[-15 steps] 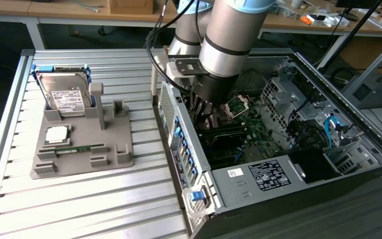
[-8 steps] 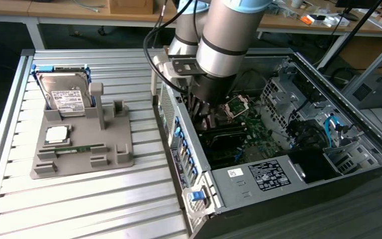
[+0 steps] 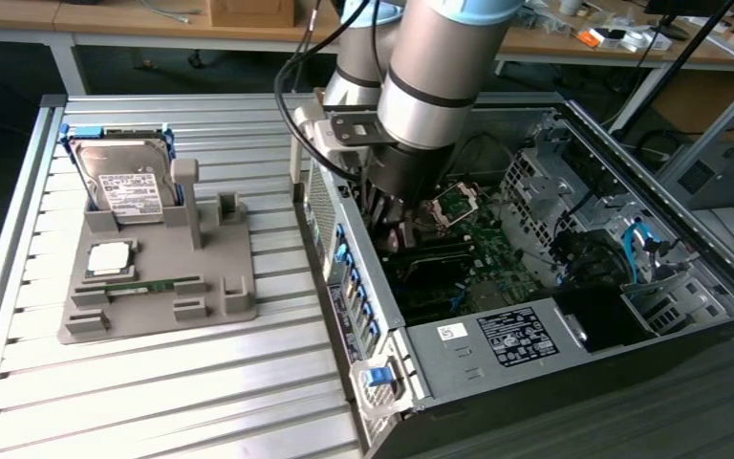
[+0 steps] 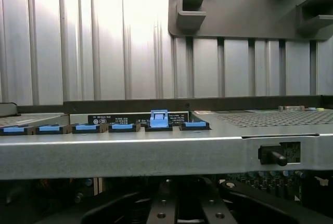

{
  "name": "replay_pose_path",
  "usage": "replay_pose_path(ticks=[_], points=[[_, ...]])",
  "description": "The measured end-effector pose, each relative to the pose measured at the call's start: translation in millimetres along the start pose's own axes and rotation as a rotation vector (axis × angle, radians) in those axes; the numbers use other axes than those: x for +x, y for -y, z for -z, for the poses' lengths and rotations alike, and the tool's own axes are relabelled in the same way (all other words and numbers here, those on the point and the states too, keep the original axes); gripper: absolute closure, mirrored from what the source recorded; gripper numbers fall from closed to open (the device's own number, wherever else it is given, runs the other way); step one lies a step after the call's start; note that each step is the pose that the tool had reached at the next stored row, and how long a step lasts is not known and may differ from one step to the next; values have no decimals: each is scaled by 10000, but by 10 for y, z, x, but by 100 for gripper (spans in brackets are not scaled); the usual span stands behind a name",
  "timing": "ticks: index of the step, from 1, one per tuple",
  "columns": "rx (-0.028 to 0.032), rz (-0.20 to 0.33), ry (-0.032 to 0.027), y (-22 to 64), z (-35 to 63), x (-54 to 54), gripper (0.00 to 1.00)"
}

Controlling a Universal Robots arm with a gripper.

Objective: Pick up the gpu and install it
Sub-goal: 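Press down on the gpu until it lock into place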

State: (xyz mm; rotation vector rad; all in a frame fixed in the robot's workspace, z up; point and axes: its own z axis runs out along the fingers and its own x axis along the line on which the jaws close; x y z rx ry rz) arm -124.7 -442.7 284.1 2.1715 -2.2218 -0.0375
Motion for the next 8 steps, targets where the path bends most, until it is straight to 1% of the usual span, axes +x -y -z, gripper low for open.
replay_pose_path(ticks=[4,8], points=[[11,-1,1,-12,23,0,89],[20,-1,3,-59,21,3,89]])
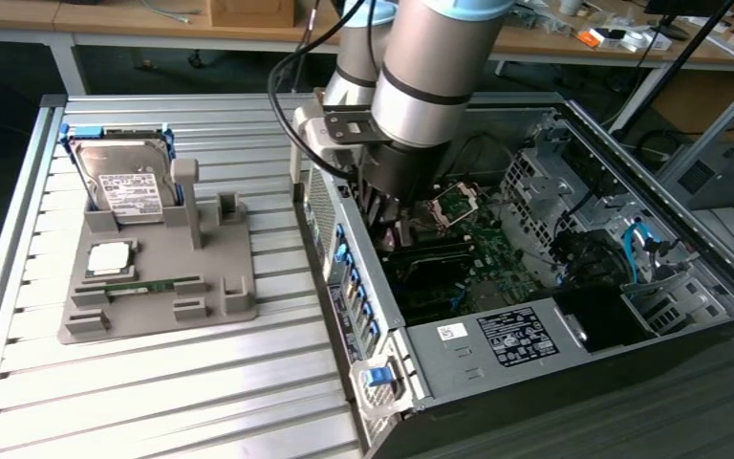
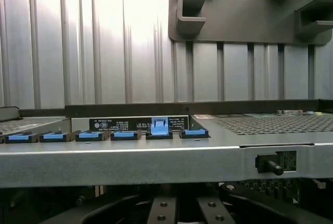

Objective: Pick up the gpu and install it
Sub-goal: 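Press down on the gpu until it lock into place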

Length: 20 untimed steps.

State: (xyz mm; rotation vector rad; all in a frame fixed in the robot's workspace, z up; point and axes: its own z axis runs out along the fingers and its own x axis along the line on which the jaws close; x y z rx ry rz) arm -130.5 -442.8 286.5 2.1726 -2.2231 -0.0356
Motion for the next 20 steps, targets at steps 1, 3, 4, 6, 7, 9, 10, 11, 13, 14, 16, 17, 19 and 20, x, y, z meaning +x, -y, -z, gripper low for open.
replay_pose_path(ticks=[1,3,4,6,7,9,10,11,13,14,16,17,19,20], points=[[-1,0,-1,-8,0,1,89],[0,1,0,-12,-1,1,89],[0,2,-1,-12,0,1,89],[0,0,-1,-13,0,1,89],[0,0,-1,-13,0,1,89],[0,-1,-1,-14,-1,-4,89],[0,0,-1,-13,0,-6,89],[0,-1,-2,-18,0,-6,89],[3,1,-2,-31,-1,-6,89],[2,2,-2,-33,-1,-6,89],[3,2,-1,-40,-2,-6,89],[1,0,-1,-45,-2,-6,89],[1,0,-1,-58,-3,-5,89],[0,0,-2,-63,-3,-6,89]])
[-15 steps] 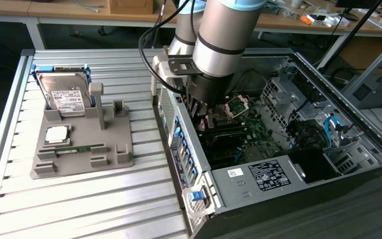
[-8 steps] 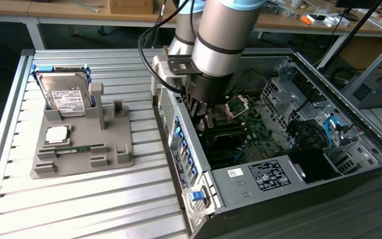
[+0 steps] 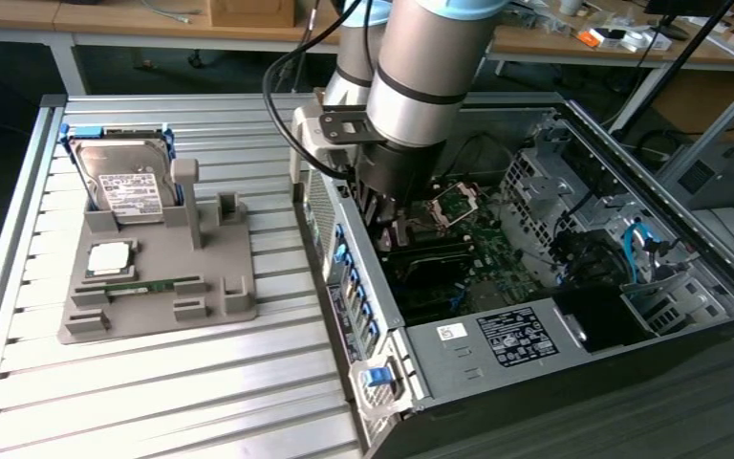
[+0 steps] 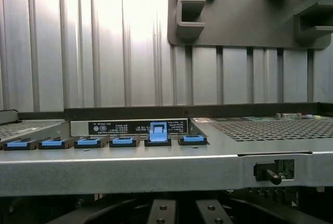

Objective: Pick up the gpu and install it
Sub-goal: 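Press down on the gpu until it lock into place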

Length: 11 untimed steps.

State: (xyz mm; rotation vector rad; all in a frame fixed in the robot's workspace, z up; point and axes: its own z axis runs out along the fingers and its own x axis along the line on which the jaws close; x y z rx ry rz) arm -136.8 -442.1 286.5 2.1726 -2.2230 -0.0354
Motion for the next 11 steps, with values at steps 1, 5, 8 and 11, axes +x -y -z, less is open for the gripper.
replay_pose_path(ticks=[1,5,8,11], points=[[0,0,0,-1,0,0,89],[-1,0,-1,-3,-2,1,89],[-5,-3,1,9,-11,-1,89],[-8,0,0,33,-21,-1,89]])
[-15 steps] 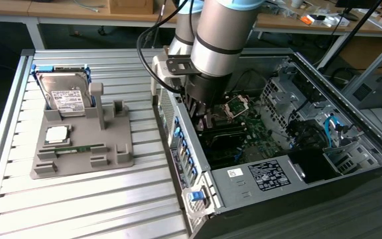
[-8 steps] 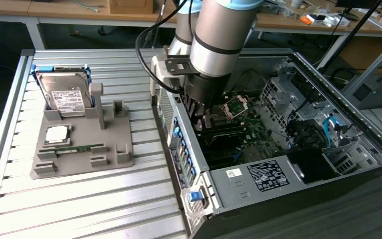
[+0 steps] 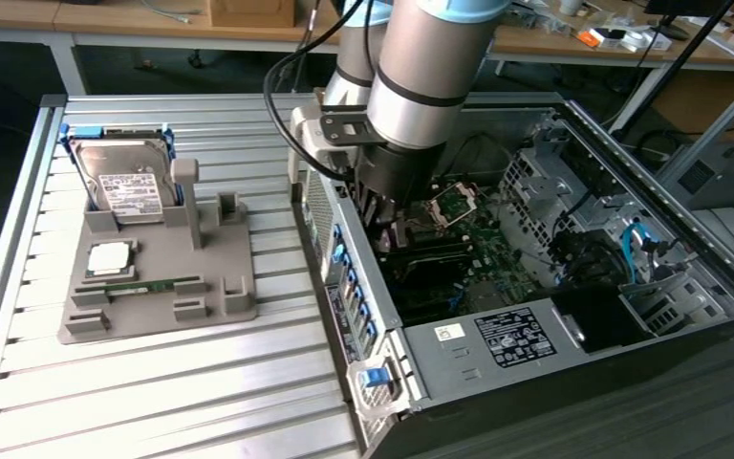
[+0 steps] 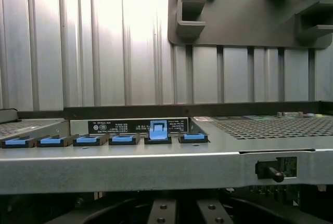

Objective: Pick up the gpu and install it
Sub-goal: 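Press down on the gpu until it lock into place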

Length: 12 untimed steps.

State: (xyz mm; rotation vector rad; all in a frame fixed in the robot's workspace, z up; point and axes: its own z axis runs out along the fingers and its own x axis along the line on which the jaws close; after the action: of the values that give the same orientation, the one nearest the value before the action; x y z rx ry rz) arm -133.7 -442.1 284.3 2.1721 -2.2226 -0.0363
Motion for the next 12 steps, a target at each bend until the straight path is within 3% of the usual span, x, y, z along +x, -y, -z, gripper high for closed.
replay_pose_path(ticks=[5,8,12], points=[[-15,0,-1,52,-10,-1,89],[-49,0,0,150,-24,-3,89],[-60,0,-2,183,-32,33,89]])
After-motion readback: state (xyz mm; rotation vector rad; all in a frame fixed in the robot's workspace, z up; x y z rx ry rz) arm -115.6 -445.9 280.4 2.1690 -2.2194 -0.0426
